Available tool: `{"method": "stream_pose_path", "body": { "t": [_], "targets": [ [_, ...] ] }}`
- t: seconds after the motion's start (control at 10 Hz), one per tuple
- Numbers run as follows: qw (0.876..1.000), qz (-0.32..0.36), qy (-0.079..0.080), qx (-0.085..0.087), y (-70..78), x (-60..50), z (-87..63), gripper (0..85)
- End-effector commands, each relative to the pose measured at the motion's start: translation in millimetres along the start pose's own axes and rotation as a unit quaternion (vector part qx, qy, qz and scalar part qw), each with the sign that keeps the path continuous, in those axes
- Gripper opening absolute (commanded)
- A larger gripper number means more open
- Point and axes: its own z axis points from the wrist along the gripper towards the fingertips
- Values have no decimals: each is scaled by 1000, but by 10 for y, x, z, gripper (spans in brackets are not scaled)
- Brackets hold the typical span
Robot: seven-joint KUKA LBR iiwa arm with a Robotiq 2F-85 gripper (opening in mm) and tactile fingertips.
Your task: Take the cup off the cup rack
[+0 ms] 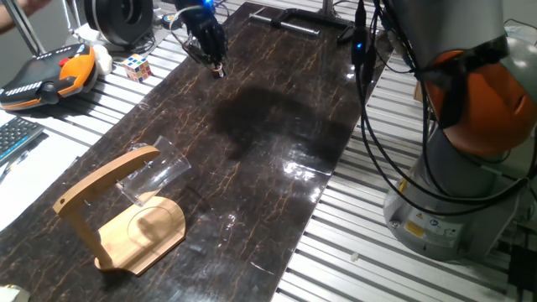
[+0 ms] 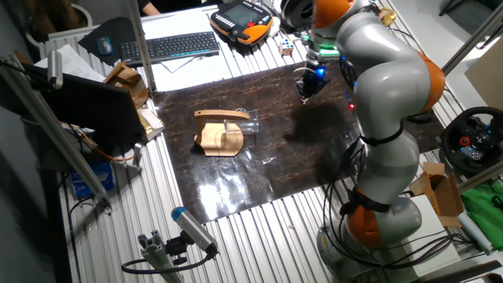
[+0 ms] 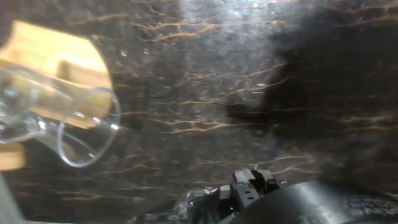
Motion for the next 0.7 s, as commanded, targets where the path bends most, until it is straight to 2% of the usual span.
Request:
{"method": "stream_pose_path", "body": {
  "t": [0.0, 0.1, 0.2, 0.4, 0.5, 0.6],
  "targets": [
    [997, 5, 4, -80, -1, -1, 2, 20],
    [996, 11, 14, -84, -1, -1, 2, 23],
    [995, 31, 13, -93, -1, -1, 2, 97],
    [992, 65, 1, -108, 334, -103, 69, 310],
    [991, 77, -11, -112, 465, -140, 126, 373],
    [989, 86, -19, -120, 564, -185, 187, 397]
  ]
}}
